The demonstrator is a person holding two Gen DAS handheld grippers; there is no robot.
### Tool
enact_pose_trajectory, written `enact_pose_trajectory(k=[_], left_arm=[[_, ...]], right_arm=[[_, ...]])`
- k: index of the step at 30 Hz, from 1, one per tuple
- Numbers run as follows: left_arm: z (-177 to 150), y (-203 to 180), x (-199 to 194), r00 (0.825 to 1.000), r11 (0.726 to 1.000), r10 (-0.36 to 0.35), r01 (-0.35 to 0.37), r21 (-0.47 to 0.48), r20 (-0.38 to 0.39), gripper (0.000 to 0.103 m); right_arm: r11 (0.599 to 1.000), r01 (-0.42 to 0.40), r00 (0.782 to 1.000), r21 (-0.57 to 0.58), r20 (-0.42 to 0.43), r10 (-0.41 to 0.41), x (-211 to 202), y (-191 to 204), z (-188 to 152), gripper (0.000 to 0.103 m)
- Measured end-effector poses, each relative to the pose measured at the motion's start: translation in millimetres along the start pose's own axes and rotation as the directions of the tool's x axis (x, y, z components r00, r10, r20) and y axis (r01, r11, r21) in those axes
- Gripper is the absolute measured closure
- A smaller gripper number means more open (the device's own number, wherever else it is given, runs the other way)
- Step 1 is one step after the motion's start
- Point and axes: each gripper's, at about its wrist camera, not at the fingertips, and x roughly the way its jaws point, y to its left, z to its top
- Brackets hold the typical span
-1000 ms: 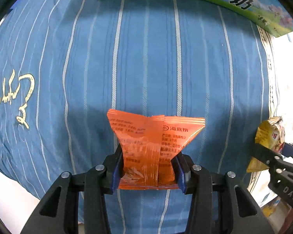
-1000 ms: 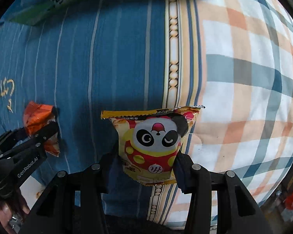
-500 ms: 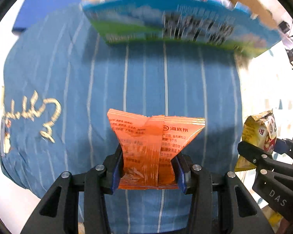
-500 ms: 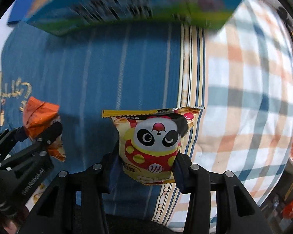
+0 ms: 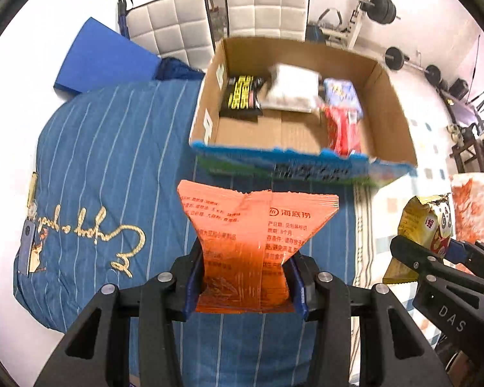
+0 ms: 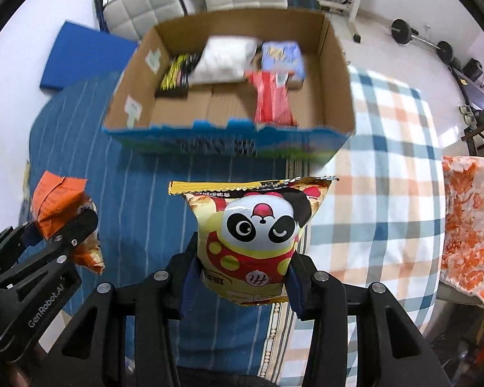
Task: Organize soft objects
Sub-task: 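Carry the orange bag with the left tool while the right tool carries the panda bag to the box, then release the orange bag in the box with the left tool while the right tool releases the panda bag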
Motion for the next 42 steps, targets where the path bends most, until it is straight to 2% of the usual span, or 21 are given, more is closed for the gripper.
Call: enact_pose_trajectory(k=[2, 5, 10, 16, 20, 24, 27, 32, 36, 42], left_arm=[[3.1, 3.9, -5.9, 1.000, 1.000, -0.007, 0.007, -0.007, 0.018, 0.061], [8.7, 3.5, -11.9, 0.999, 1.000, -0.016, 0.016, -0.012, 0.028, 0.061], [29.4, 1.7, -12.9, 0.999, 0.999, -0.041, 0.042, -0.024, 0.030, 0.061], [76.8, 6.5, -2.0, 0.997, 0.996, -0.074, 0.075, -0.041, 0.033, 0.061], [114.7, 11.7, 21.6, 0.993, 0.991, -0.121, 0.120, -0.065, -0.012, 0.061], [145.0, 20.4, 63.7, 0.958, 0.960, -0.255, 0.236, -0.149, -0.129, 0.061], [163.6, 22.9, 100.8, 0.931, 0.944, -0.303, 0.263, -0.197, -0.206, 0.061], [178.6, 12.8, 152.2, 0.911, 0.961, -0.265, 0.225, -0.158, -0.316, 0.061], [183.3, 8.7, 189.3, 0.872, 0.958, -0.281, 0.232, -0.168, -0.400, 0.061], [187.7, 1.1, 217.3, 0.851, 0.958, -0.284, 0.236, -0.162, -0.441, 0.061]], right_arm=[[1.000, -0.001, 1.000, 0.010, 0.024, 0.001, -14.6, -12.4, 7.3, 0.055], [1.000, -0.004, 0.999, 0.022, 0.049, 0.003, -28.9, -10.6, 16.1, 0.055], [0.999, -0.037, 0.997, 0.040, 0.063, 0.034, -35.2, -16.2, 31.3, 0.055], [0.996, -0.066, 0.993, 0.051, 0.100, 0.061, -36.4, -22.5, 65.0, 0.055], [0.992, -0.109, 0.991, 0.068, 0.091, 0.103, -24.3, -27.8, 98.3, 0.055], [0.987, -0.140, 0.989, 0.073, 0.062, 0.135, -1.3, -28.7, 129.9, 0.055], [0.978, -0.180, 0.984, 0.105, 0.008, 0.180, 30.6, -31.2, 152.2, 0.055], [0.974, -0.187, 0.977, 0.131, -0.080, 0.198, 82.5, -32.1, 171.9, 0.055], [0.972, -0.197, 0.967, 0.126, -0.141, 0.214, 118.7, -28.6, 182.2, 0.055], [0.964, -0.232, 0.949, 0.127, -0.187, 0.253, 155.2, -23.6, 193.0, 0.055]])
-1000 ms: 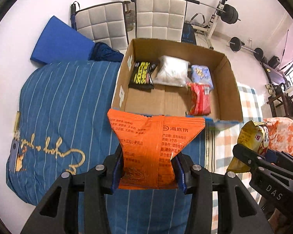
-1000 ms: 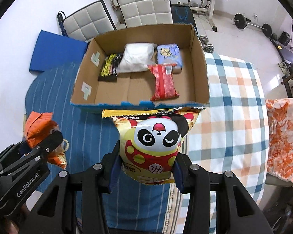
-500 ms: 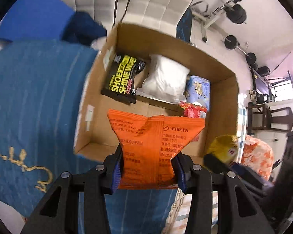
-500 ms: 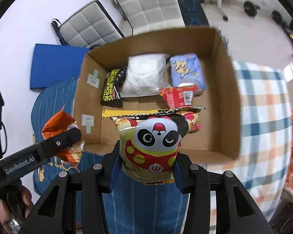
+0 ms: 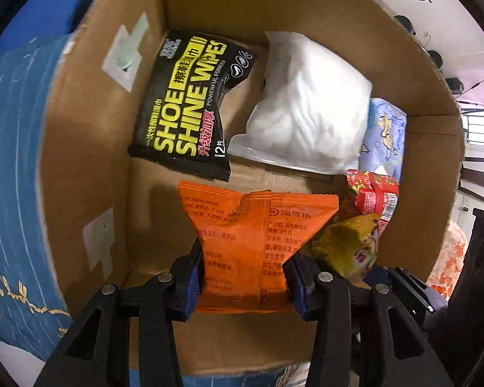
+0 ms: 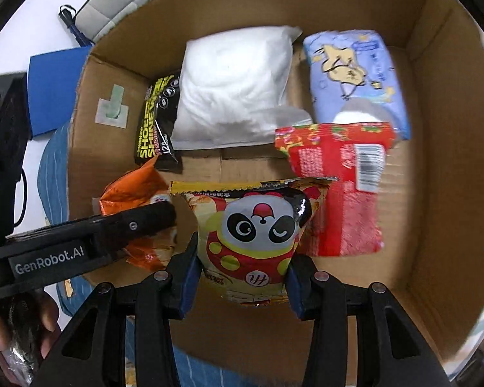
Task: Organize soft objects
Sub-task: 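Release the orange bag in the box with the left tool while the right tool releases the panda bag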
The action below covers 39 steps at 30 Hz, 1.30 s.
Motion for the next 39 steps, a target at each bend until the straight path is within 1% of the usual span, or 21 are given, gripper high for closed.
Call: enact_pose_trajectory(k=[4, 6, 8, 11, 14, 17, 22, 24, 27, 32, 34, 36, 37, 38, 39], left_arm=[[5.0, -2.2, 11.9, 0.999, 0.999, 0.035, -0.034, 0.028, -0.027, 0.059], [6.7, -2.9, 18.2, 0.998, 0.999, 0.041, -0.039, 0.026, -0.048, 0.054], [7.1, -2.9, 19.9, 0.997, 0.998, 0.055, -0.053, 0.028, -0.049, 0.050], [6.1, -5.7, 19.6, 0.995, 0.996, 0.084, -0.082, 0.047, -0.045, 0.048], [3.5, -10.0, 12.7, 0.991, 0.989, 0.131, -0.129, 0.073, -0.015, 0.046], [6.3, -13.2, 1.0, 0.989, 0.985, 0.150, -0.151, 0.083, 0.016, 0.041], [-0.6, -12.9, -18.5, 0.986, 0.985, 0.153, -0.158, 0.073, 0.073, 0.038], [-4.8, -13.8, -28.8, 0.982, 0.984, 0.155, -0.163, 0.075, 0.104, 0.033], [-13.9, -15.8, -43.4, 0.976, 0.981, 0.163, -0.176, 0.084, 0.146, 0.032], [-33.1, -32.4, -68.8, 0.956, 0.969, 0.192, -0.220, 0.110, 0.221, 0.032], [-38.3, -35.1, -81.2, 0.948, 0.966, 0.195, -0.230, 0.119, 0.253, 0.027], [-45.5, -34.7, -83.7, 0.942, 0.961, 0.201, -0.243, 0.133, 0.268, 0.014], [-48.1, -35.3, -87.5, 0.939, 0.959, 0.203, -0.248, 0.136, 0.277, 0.013], [-50.6, -36.9, -90.4, 0.936, 0.957, 0.204, -0.252, 0.142, 0.286, 0.011], [-51.3, -39.8, -92.3, 0.933, 0.955, 0.210, -0.260, 0.144, 0.291, 0.007]], right_arm=[[1.000, 0.010, 1.000, -0.014, -0.029, -0.011, 17.5, 1.3, 7.7, 0.052], [1.000, 0.007, 0.999, -0.021, -0.040, -0.008, 23.4, 2.8, 10.5, 0.052], [1.000, 0.007, 0.999, -0.019, -0.044, -0.007, 27.5, 3.7, 12.7, 0.049], [1.000, 0.017, 0.998, -0.018, -0.056, -0.018, 33.1, 5.0, 14.9, 0.049], [0.999, 0.029, 0.997, -0.025, -0.065, -0.031, 35.0, 6.0, 16.7, 0.048], [0.998, 0.056, 0.996, -0.036, -0.062, -0.058, 33.1, 8.9, 15.2, 0.048], [0.996, 0.084, 0.995, -0.041, -0.048, -0.086, 23.0, 15.8, 10.2, 0.048], [0.994, 0.101, 0.994, -0.046, -0.036, -0.103, 17.3, 16.8, 7.2, 0.048], [0.992, 0.118, 0.993, -0.049, -0.015, -0.119, 6.8, 16.4, 2.1, 0.048], [0.988, 0.144, 0.989, -0.054, 0.024, -0.143, -14.2, 11.5, -3.9, 0.048], [0.984, 0.168, 0.985, -0.052, 0.040, -0.166, -22.7, 9.1, -7.4, 0.048], [0.982, 0.182, 0.982, -0.050, 0.056, -0.179, -32.2, 6.7, -10.4, 0.047], [0.981, 0.190, 0.980, -0.048, 0.063, -0.187, -35.1, 5.5, -12.4, 0.041], [0.980, 0.194, 0.979, -0.043, 0.073, -0.190, -39.4, 3.6, -14.5, 0.028], [0.980, 0.196, 0.978, -0.039, 0.077, -0.193, -42.5, 3.3, -15.5, 0.022]])
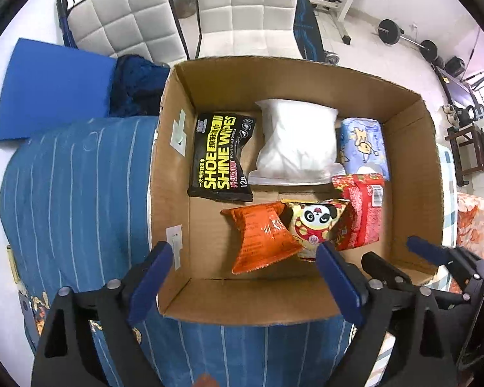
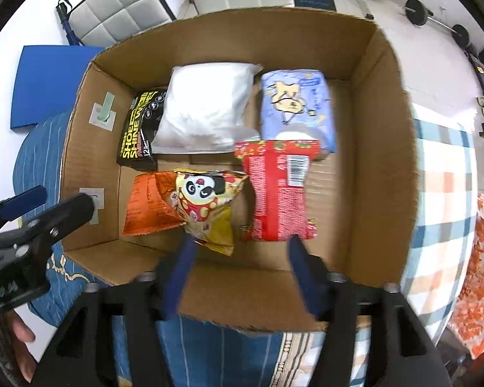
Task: Organize soft objects
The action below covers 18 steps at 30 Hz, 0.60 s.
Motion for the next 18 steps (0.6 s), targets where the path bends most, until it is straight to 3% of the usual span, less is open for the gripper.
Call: enact_pose_trajectory(k=[1, 6, 8, 18], left_arm=[[-1.1, -1.7, -2.3, 1.000, 1.000, 0.000, 0.000, 0.002, 0.003, 0.006], [-5.9, -4.2, -13.3, 0.999, 1.000, -0.003, 0.003, -0.003, 0.039, 0.004], [-8.1, -4.1, -19.2, 0.998, 1.000, 0.007, -0.007, -0.005, 0.055, 0.004], [-26.4, -5.6, -55.2, 0.989, 0.999, 0.046, -0.044, -0.015, 0.139, 0.002]], right_arm=[[1.000, 0.008, 1.000, 0.005, 0.005, -0.008, -3.8, -2.2, -1.9, 0.016], [0.999, 0.039, 0.998, 0.019, 0.041, -0.040, -23.0, -9.8, -9.1, 0.012], [0.998, 0.050, 0.997, 0.030, 0.062, -0.051, -29.1, -12.4, -11.8, 0.000], [0.994, 0.079, 0.989, 0.080, 0.118, -0.088, -52.8, -24.2, -25.4, 0.000]])
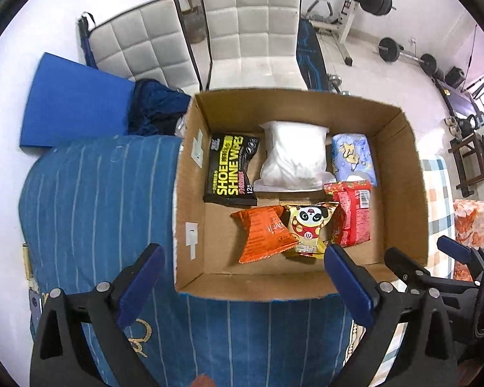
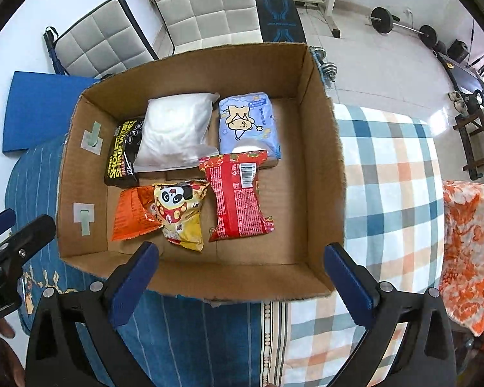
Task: Organize soft objects
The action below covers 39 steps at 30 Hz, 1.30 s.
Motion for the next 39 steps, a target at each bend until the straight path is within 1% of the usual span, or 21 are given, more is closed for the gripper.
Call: enact_pose_trajectory(k=[4, 6, 11, 17, 21, 23, 26, 28, 30, 34, 39], left_arm=[[-15.7, -1.7, -37.6, 0.998, 1.000, 0.004, -0.003, -0.008, 0.070, 0.002], [-29.1, -4.4, -65.3, 0.993, 1.000, 0.000, 0.000, -0.003, 0.115, 0.002], [-61.6, -7.2, -121.9, 0.981, 1.000, -0.025, 0.026, -0.006, 0.194, 0.002], [-90.9, -4.2, -174.9, 0.969, 0.999, -0.027, 0.033, -0.019, 0.246, 0.002], [-109.0, -0.7, -205.0, 0.960, 0.999, -0.020, 0.030, -0.030, 0.278, 0.002], [-117.6, -0.2, -215.4, 0.962, 0.999, -0.015, 0.025, -0.032, 0.273, 0.002], [-133.8, 0.0, -231.6, 0.961, 0.999, -0.031, 0.042, -0.033, 0.274, 0.002], [-143.0, -0.6, -239.9, 0.958, 0.998, -0.050, 0.062, -0.031, 0.282, 0.002], [-148.2, -2.5, -244.2, 0.959, 0.998, -0.045, 0.055, -0.028, 0.280, 0.002], [-154.7, -3.0, -254.3, 0.954, 0.998, -0.048, 0.060, -0.031, 0.297, 0.002], [-153.4, -2.6, -260.3, 0.947, 0.998, -0.025, 0.042, -0.044, 0.322, 0.002]], right_arm=[[1.000, -0.008, 0.999, -0.003, 0.039, 0.008, -25.2, 0.0, -12.9, 0.000], [1.000, -0.008, 0.998, -0.003, 0.068, 0.008, -44.0, -0.7, -22.7, 0.000], [0.999, -0.037, 0.986, -0.011, 0.160, 0.038, -108.0, -4.3, -58.3, 0.000], [0.999, -0.039, 0.970, -0.029, 0.241, 0.045, -173.8, -7.7, -103.5, 0.000], [0.998, -0.054, 0.960, -0.038, 0.274, 0.063, -210.2, -10.7, -131.3, 0.000], [0.997, -0.068, 0.955, -0.048, 0.285, 0.078, -228.0, -11.4, -145.3, 0.000], [0.995, -0.076, 0.945, -0.062, 0.313, 0.092, -255.0, -11.2, -164.9, 0.000], [0.995, -0.067, 0.938, -0.068, 0.334, 0.086, -270.0, -10.9, -175.5, 0.000], [0.995, -0.070, 0.933, -0.072, 0.347, 0.091, -282.6, -10.9, -185.4, 0.000], [0.993, -0.084, 0.927, -0.085, 0.358, 0.110, -299.5, -9.3, -197.0, 0.000], [0.993, -0.072, 0.913, -0.090, 0.395, 0.102, -319.1, -7.1, -200.4, 0.000]])
